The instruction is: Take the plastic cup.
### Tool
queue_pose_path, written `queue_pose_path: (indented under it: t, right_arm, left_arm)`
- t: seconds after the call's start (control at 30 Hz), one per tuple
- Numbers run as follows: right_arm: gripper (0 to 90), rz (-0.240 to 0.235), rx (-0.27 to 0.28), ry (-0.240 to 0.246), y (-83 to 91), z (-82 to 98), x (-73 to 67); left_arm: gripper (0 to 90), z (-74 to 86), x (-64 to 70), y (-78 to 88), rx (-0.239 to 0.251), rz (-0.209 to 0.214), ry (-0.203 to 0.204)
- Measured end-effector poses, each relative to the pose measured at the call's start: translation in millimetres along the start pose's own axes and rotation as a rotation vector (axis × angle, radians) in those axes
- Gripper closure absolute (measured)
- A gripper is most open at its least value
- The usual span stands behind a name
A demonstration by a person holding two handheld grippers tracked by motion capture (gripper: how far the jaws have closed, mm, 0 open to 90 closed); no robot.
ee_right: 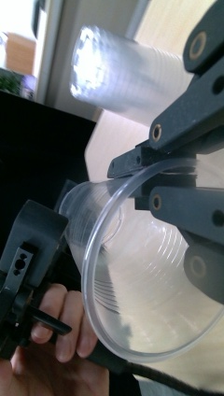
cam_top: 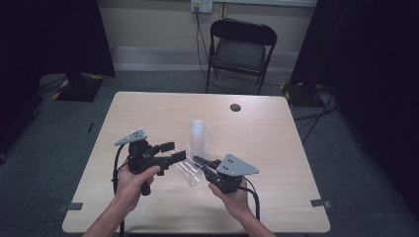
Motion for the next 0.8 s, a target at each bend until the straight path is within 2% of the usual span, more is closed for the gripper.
queue_pose_path:
  t: [0.07,0.13,0.23,0.37,0.47,0.67,0.77,0.8]
  right_arm:
    - [89.6,-0.040,-0.029,-0.036,-0.1,3.0,0.6]
    - [90.0,-0.058,-0.050,-0.052,0.0,5.3,2.0]
    - [90.0,-0.082,-0.087,-0.087,1.1,9.5,6.1]
    - [90.0,-0.102,-0.119,-0.120,2.8,13.4,10.2]
    - [90.0,-0.135,-0.150,-0.148,2.6,16.9,10.9]
    - [90.0,-0.171,-0.201,-0.182,3.6,21.2,10.8]
    - [90.0,-0.188,-0.232,-0.195,4.6,26.7,8.9]
    - [90.0,-0.191,-0.240,-0.197,4.8,28.2,8.9]
  left_arm:
    - [23.8,0.3,0.0,-0.1,0.000,-0.004,-0.019]
    - [23.9,0.9,-0.6,-0.5,-0.011,-0.019,-0.023]
    - [24.3,1.1,-1.0,0.4,-0.014,-0.036,-0.051]
    - [24.3,1.4,0.4,0.1,-0.018,-0.038,-0.075]
    - [24.7,1.6,3.0,-0.2,-0.030,-0.035,-0.069]
    - [24.9,0.8,9.7,4.3,-0.049,-0.045,-0.150]
    - [24.4,9.9,11.1,3.7,-0.105,-0.020,-0.150]
    - [24.4,13.4,11.9,3.4,-0.127,-0.022,-0.170]
Point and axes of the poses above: each handheld gripper's, and its own axes: y roughly backward along the jaws, z roughly out of its underside, x roughly to its right, the point moved 6 cm from there along -y, roughly forward along the jaws, and after that the axes turned 6 degrees about y, right-handed, at the moved point
